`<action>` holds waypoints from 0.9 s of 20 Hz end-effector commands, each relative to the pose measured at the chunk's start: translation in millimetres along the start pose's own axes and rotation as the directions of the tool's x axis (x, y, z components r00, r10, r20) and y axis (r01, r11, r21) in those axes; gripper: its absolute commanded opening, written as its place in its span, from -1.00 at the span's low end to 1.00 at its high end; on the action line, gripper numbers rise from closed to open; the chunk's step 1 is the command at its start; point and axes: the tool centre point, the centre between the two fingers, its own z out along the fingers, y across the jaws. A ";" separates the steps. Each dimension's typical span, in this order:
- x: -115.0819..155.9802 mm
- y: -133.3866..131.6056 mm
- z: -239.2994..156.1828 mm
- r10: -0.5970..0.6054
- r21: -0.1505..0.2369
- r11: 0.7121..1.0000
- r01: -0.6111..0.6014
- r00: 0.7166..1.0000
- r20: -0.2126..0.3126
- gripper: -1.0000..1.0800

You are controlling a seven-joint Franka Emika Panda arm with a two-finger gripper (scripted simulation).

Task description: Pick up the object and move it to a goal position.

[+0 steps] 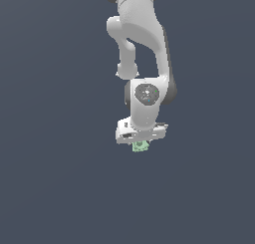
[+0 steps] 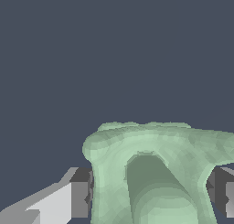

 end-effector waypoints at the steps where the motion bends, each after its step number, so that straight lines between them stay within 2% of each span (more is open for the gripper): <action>1: -3.1 -5.4 -20.2 0.000 0.000 1.000 0.000 1.000 -0.001 -1.00; 18: -34.3 -57.1 -214.2 -0.001 -0.001 1.000 0.001 1.000 -0.001 -1.00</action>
